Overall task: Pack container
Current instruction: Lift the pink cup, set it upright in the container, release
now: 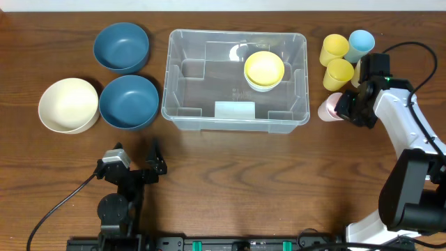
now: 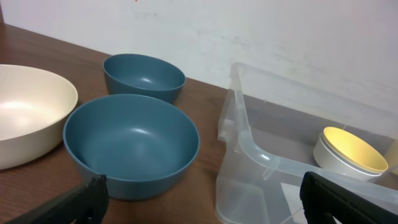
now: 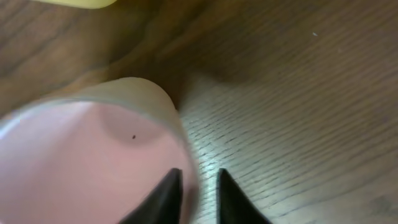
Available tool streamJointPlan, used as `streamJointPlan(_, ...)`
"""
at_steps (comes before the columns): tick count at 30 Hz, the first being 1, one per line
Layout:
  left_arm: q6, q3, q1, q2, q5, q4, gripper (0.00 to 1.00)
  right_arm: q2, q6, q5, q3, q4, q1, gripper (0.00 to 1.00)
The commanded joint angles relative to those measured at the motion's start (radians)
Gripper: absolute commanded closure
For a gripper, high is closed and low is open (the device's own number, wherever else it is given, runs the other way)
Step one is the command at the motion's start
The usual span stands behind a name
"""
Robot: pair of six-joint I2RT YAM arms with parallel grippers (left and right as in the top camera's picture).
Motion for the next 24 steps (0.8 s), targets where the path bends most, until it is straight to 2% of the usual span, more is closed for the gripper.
streamJointPlan(1, 0.016, -0.018, 0.002, -0.006, -0.012, -0.037, 0.02, -0.008, 0.002, 0.005, -0.003, -0.011, -0.006, 0.99)
streamJointPlan(7, 0.016, -0.018, 0.002, -0.006, -0.012, -0.037, 0.02, -0.034, -0.015, 0.006, 0.074, -0.112, -0.006, 0.99)
streamJointPlan(15, 0.016, -0.018, 0.002, -0.006, -0.012, -0.037, 0.02, -0.189, -0.032, -0.011, 0.293, -0.271, -0.004, 0.99)
streamJointPlan(19, 0.016, -0.018, 0.002, -0.006, -0.012, -0.037, 0.02, -0.268, -0.042, -0.042, 0.346, -0.294, 0.009, 0.99)
streamJointPlan(24, 0.016, -0.018, 0.002, -0.006, -0.012, -0.037, 0.02, -0.325, -0.140, -0.205, 0.350, -0.251, 0.086, 0.99)
